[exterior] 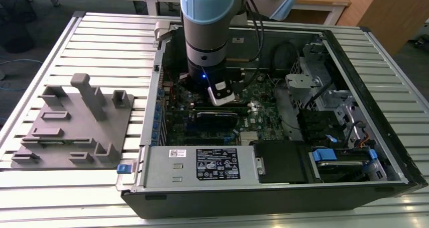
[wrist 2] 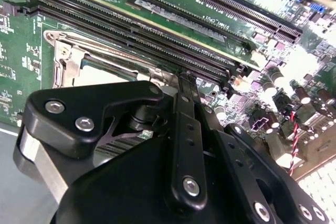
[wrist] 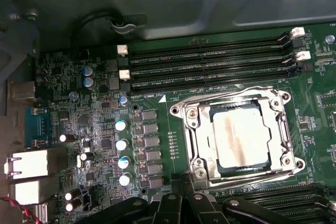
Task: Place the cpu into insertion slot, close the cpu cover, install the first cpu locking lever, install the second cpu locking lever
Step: 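Install the second cpu locking lever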
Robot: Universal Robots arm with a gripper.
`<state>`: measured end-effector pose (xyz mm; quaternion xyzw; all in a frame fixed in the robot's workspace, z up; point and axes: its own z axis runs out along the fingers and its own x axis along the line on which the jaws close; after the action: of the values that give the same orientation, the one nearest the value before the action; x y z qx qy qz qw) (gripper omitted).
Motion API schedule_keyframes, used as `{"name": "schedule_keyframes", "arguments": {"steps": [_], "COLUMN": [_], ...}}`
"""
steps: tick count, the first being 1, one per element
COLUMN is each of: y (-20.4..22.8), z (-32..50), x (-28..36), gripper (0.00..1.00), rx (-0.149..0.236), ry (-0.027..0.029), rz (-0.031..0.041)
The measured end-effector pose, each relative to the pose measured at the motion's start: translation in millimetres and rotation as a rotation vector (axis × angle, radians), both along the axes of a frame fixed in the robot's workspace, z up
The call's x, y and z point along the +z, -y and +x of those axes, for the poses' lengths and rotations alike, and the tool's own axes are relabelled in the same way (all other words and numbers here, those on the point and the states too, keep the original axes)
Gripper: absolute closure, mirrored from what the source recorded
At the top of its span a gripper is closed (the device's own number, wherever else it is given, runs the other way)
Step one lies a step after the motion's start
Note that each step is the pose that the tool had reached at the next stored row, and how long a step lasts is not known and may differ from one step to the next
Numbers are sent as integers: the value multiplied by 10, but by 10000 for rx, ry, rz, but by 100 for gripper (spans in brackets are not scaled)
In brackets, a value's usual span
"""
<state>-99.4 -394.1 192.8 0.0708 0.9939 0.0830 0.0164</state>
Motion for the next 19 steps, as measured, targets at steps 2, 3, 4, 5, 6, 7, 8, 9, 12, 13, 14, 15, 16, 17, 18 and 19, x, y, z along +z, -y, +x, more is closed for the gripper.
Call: {"name": "schedule_keyframes", "arguments": {"steps": [2,3,4,5,6,7,8,9,12,13,14,15,16,17,18,19], "y": [1,1,0,-1,0,0,0,0,0,0,0,0,0,0,0,0], "z": [-1,-1,0,0,-1,-1,-1,0,2,4,5,5,5,5,5,5], "x": [5,15,27,47,67,87,108,131,197,216,229,231,231,231,231,232], "gripper": [89,89,89,89,89,89,89,89,89,89,89,89,89,89,89,89], "rx": [0,-1,-1,-1,-1,-1,-1,-2,-1,-1,-1,-1,-1,-2,-1,-1], "ry": [-1,-2,4,2,0,0,1,0,0,0,0,1,2,2,2,1], "rz": [-2,-2,7,5,1,1,1,0,0,1,0,2,3,5,5,4]}}
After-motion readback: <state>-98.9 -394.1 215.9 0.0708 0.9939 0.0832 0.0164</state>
